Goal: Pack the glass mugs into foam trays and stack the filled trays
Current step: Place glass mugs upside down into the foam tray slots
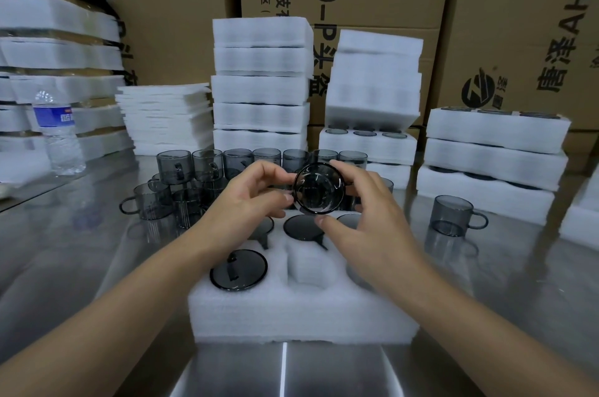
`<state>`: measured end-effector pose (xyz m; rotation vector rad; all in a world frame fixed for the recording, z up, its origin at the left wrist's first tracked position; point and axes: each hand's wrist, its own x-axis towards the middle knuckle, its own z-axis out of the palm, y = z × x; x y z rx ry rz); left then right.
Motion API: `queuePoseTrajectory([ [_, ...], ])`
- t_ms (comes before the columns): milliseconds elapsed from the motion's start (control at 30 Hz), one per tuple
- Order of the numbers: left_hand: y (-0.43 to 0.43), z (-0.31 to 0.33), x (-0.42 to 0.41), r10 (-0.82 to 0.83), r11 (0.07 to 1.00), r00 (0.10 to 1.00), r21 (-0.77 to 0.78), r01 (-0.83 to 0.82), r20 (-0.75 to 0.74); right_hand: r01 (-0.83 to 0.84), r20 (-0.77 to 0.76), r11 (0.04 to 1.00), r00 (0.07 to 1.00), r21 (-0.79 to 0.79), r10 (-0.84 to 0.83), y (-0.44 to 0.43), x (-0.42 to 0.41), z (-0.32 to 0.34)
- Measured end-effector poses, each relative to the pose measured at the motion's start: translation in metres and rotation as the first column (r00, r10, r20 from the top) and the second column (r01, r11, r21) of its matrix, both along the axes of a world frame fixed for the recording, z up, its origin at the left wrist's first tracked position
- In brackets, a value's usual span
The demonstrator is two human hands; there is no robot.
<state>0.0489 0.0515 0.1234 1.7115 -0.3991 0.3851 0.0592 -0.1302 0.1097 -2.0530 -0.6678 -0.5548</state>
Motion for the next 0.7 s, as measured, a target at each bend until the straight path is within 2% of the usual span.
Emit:
queuePoseTrajectory([
  [233,0.000,0.000,0.001,-0.026,1.000,1.000,-0.007,0.026,0.000,-0.049,-0.020,0.999,0.999,0.003,0.049,-0.001,-0.003,-0.001],
  [467,-0.001,0.000,0.002,-0.093,0.987,0.995,-0.135,0.086,-0.045,-0.085,-0.022,0.995,0.996,0.055,0.086,0.001,-0.013,0.008],
  [567,-0.002,0.000,0.000,-0.110,0.990,0.992,-0.098,0.103,-0.068,-0.121,-0.090,0.991,0.988,0.047,0.125,0.000,-0.016,0.011],
  [700,-0.001,0.001,-0.002,-0.084,0.995,0.991,0.048,0.089,-0.105,-0.196,-0.193,0.980,0.963,-0.024,0.188,-0.002,-0.018,0.015],
])
